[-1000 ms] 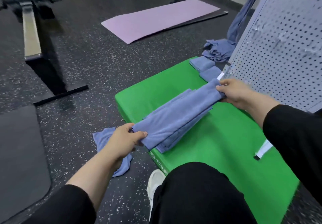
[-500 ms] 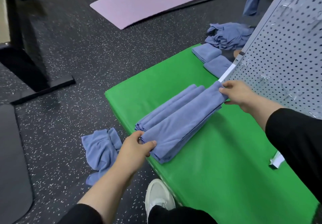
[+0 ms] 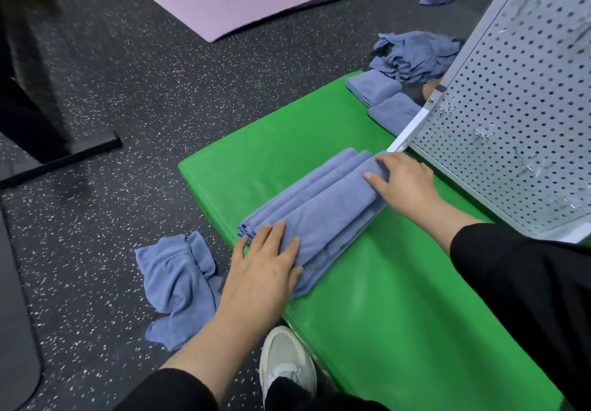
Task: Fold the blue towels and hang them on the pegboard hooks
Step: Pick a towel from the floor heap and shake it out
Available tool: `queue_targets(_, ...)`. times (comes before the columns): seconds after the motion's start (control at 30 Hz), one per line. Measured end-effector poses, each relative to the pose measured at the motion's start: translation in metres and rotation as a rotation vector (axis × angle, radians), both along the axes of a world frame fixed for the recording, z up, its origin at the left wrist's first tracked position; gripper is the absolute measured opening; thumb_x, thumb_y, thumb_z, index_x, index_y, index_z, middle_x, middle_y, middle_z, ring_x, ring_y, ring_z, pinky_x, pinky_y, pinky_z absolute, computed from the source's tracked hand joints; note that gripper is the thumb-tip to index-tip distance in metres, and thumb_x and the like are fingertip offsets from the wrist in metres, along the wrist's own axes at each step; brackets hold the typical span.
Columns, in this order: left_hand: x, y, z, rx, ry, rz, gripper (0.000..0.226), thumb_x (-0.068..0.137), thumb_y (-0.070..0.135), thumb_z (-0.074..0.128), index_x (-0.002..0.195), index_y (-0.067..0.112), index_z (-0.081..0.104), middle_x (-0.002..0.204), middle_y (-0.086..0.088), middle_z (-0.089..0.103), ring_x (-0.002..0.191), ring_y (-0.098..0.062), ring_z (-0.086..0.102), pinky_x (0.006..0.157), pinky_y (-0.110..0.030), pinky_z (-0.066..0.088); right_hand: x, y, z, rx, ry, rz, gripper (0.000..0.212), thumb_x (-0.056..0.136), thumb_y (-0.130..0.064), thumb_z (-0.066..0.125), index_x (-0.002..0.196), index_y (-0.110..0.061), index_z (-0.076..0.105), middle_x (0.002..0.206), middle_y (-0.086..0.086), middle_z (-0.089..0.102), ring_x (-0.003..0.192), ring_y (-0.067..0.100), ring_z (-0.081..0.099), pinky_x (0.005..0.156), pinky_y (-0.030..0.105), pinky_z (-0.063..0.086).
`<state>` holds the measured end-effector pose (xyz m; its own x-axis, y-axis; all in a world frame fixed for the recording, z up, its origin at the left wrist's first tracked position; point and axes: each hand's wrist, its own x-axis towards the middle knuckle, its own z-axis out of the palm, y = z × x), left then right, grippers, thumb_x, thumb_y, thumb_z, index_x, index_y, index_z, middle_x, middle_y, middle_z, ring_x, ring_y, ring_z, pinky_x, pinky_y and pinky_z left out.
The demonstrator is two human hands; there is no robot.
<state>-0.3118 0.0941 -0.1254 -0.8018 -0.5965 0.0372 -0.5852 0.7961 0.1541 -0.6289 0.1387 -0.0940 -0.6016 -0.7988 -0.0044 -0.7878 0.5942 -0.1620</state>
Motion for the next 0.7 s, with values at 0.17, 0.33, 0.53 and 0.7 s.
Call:
queue_targets(0.17, 0.012, -0.003, 0.02, 0.052, 0.091, 0.033, 0.043, 0.094, 0.049, 0.038, 0.119, 0.026, 0.065, 0.143, -0.005, 0.055, 0.13, -0.026, 0.053, 0.103, -0.048, 0.047, 0.028, -0.012, 0.018, -0.123, 0.039, 0.073, 0.051, 0.096, -0.049, 0.056, 0.134, -0.015, 0.059, 0.144, 0.006, 0.054, 0.134, 0.028, 0.047, 0.111, 0.055, 0.034)
queue_targets(0.33, 0.059, -0.027, 0.036, 0.109, 0.184, 0.173, 0.031, 0.095, 0.039, 0.051, 0.109, 0.019, 0.071, 0.13, -0.007, 0.065, 0.117, -0.029, 0.062, 0.089, -0.044, 0.053, 0.12, -0.062, 0.054, -0.228, -0.09, 0.435, 0.035, 0.096, -0.038, 0.062, 0.118, -0.012, 0.068, 0.13, 0.009, 0.063, 0.119, 0.032, 0.059, 0.102, 0.049, 0.046)
queue_targets(0.53, 0.164, -0.061, 0.046, 0.104, 0.198, 0.397, 0.02, 0.095, 0.024, 0.061, 0.11, 0.014, 0.071, 0.114, -0.005, 0.068, 0.1, -0.033, 0.065, 0.081, -0.045, 0.054, 0.263, -0.12, 0.085, 0.266, -0.152, 0.82, 0.042, 0.099, -0.046, 0.055, 0.133, -0.02, 0.059, 0.135, 0.008, 0.059, 0.122, 0.03, 0.056, 0.103, 0.04, 0.045)
queue_targets(0.7, 0.257, -0.072, 0.026, 0.187, 0.096, 0.635, 0.025, 0.1, 0.03, 0.052, 0.111, 0.013, 0.066, 0.106, -0.007, 0.065, 0.099, -0.035, 0.062, 0.082, -0.047, 0.051, 0.354, -0.155, 0.076, 0.62, -0.004, 0.978, 0.047, 0.103, -0.042, 0.051, 0.142, -0.017, 0.053, 0.141, 0.01, 0.059, 0.126, 0.032, 0.055, 0.097, 0.035, 0.045)
